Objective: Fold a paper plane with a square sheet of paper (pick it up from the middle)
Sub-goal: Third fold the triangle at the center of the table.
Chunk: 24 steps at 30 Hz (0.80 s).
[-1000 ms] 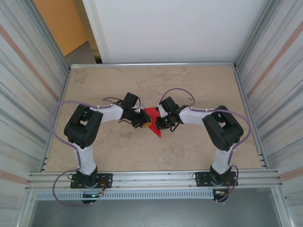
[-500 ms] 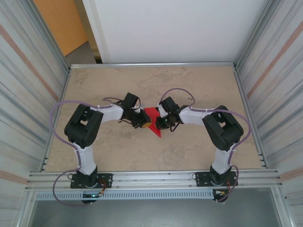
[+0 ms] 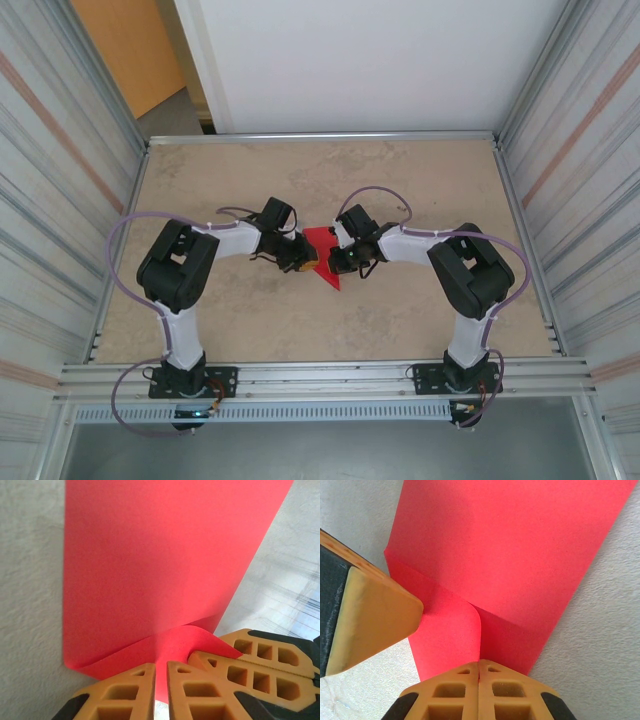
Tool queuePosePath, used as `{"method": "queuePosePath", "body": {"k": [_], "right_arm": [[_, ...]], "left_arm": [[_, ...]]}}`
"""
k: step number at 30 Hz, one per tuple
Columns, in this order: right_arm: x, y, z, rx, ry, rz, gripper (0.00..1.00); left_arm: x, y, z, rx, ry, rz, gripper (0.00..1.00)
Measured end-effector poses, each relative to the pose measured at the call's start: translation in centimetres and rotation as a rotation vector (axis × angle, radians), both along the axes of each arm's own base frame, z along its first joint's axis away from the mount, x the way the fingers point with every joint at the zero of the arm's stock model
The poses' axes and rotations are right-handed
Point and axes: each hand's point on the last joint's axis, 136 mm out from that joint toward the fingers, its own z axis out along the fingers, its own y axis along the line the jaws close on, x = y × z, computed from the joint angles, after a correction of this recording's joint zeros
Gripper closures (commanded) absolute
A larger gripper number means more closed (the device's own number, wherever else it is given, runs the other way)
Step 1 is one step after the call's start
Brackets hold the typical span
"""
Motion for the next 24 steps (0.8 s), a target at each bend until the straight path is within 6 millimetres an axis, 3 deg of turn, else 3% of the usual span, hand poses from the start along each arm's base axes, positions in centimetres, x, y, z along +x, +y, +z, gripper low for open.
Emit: {"method": "queuePosePath", "body": {"k": [10,17,24], "right_arm": [[0.0,0.1,0.0,0.003,0.007,-0.012,0.88],[0.0,0.0,0.5,0.007,0.029,-0.047,0.73],[0.9,-1.4,3.3,0.037,0.021,-0.144,0.68]], "left_arm": [[-0.1,0.2,-0.5,0.014,0.012,0.003,0.87],[-0.1,0.3,-0.7,0.027,0.027,0.005,0.88],[-0.1,0.4,-0.8,0.048,0.050,0.004,0.90]]}}
